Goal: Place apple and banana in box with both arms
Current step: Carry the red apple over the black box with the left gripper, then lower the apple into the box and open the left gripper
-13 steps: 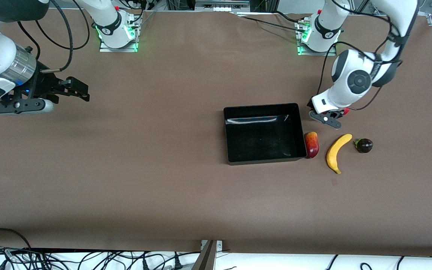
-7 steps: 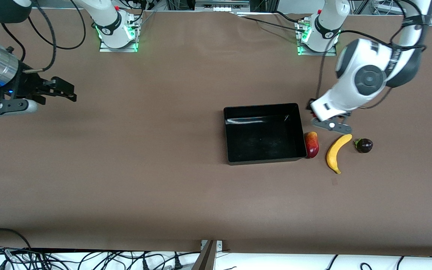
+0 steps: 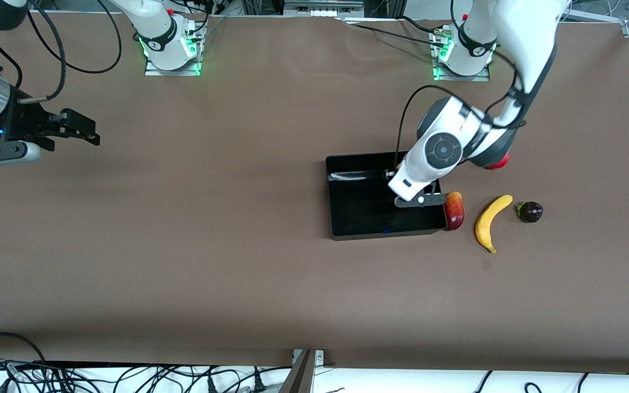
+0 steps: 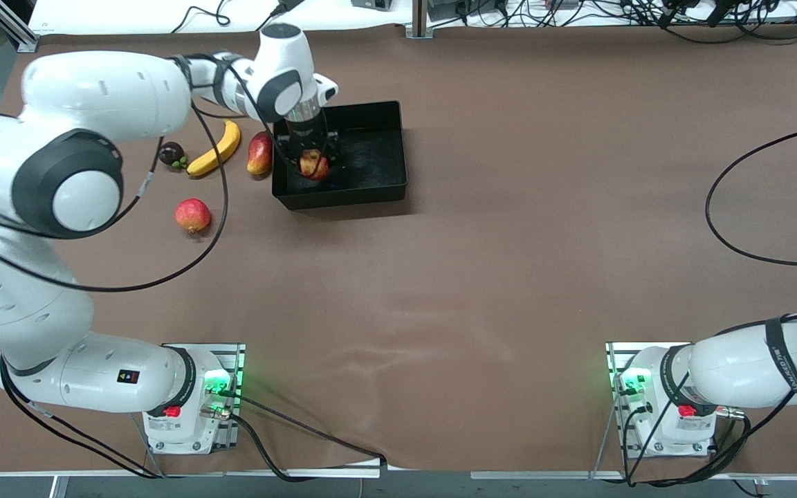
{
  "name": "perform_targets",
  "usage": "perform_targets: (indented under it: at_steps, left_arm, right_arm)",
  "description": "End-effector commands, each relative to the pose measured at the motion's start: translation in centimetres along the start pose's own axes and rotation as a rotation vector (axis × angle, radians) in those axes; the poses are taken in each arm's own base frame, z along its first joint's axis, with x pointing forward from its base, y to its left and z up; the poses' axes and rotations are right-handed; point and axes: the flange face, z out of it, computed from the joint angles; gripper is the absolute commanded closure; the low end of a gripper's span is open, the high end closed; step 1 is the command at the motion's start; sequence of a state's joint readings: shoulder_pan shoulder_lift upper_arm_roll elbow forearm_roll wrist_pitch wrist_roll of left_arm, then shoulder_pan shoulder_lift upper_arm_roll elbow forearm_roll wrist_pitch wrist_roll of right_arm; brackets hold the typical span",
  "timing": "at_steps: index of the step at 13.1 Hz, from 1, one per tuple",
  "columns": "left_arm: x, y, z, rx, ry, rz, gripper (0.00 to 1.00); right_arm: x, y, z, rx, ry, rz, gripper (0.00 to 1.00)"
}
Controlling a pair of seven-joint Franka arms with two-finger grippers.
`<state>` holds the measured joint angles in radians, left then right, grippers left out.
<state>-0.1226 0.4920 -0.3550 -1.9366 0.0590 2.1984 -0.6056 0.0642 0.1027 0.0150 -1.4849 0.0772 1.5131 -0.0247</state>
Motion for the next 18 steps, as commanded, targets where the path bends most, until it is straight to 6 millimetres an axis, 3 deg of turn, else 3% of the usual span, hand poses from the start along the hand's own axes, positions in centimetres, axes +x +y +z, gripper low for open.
perform_targets:
  at_steps: [1,2,3,4,5,7,9,11,12,13,15,16,18]
  left_arm:
    - [0.4,0.0,1.3,0.000,0.010,-0.013,0.86]
    - [0.5,-0.1,2.2,0.004,-0.005,-0.016,0.79]
    - [0.5,-0.1,2.8,0.006,-0.014,-0.018,0.61]
    - [0.5,-0.1,2.8,0.006,-0.014,-0.018,0.13]
    - [0.6,-0.2,2.1,0.005,-0.009,-0.020,0.00]
    - [0.9,-0.6,-0.7,0.011,0.009,-0.022,0.00]
    - [2.2,-1.8,-5.1,0.054,-0.031,-0.041,0.00]
    - [4.3,-4.4,-10.8,0.171,-0.019,0.013,0.00]
    - [5.3,-6.0,-12.4,0.196,-0.018,0.071,0.00]
    - [6.6,-8.6,-13.3,0.205,-0.010,0.126,0.00]
    - [9.4,-16.5,-14.3,0.263,-0.012,0.292,0.00]
    - [10.2,-19.1,-14.2,0.257,-0.027,0.363,0.00]
    - [11.6,-21.9,-12.5,0.229,-0.005,0.470,0.00]
  right_arm:
    - [-2.5,0.2,-0.4,-0.017,-0.010,0.005,0.00]
    - [-2.7,0.3,0.1,-0.031,0.006,0.004,0.00]
    - [-2.8,0.4,0.4,-0.044,0.013,0.003,0.00]
    - [-2.8,0.4,0.2,-0.045,0.017,0.003,0.00]
    - [-2.7,0.4,0.0,-0.052,0.022,0.001,0.00]
    - [-2.6,0.6,-0.2,-0.087,0.026,-0.001,0.00]
    - [-2.0,0.6,-0.7,-0.086,0.032,-0.006,0.00]
    - [-1.8,0.7,-1.4,-0.093,0.052,-0.004,0.00]
    - [-1.6,1.3,-1.4,-0.086,0.056,0.010,0.00]
    - [-1.3,1.8,-1.5,-0.084,0.059,0.019,0.00]
    - [-1.2,1.4,-1.4,-0.087,0.060,0.008,0.00]
    - [-1.2,0.9,-1.4,-0.089,0.061,-0.001,0.00]
    - [-1.1,1.0,-1.5,-0.090,0.072,-0.006,0.00]
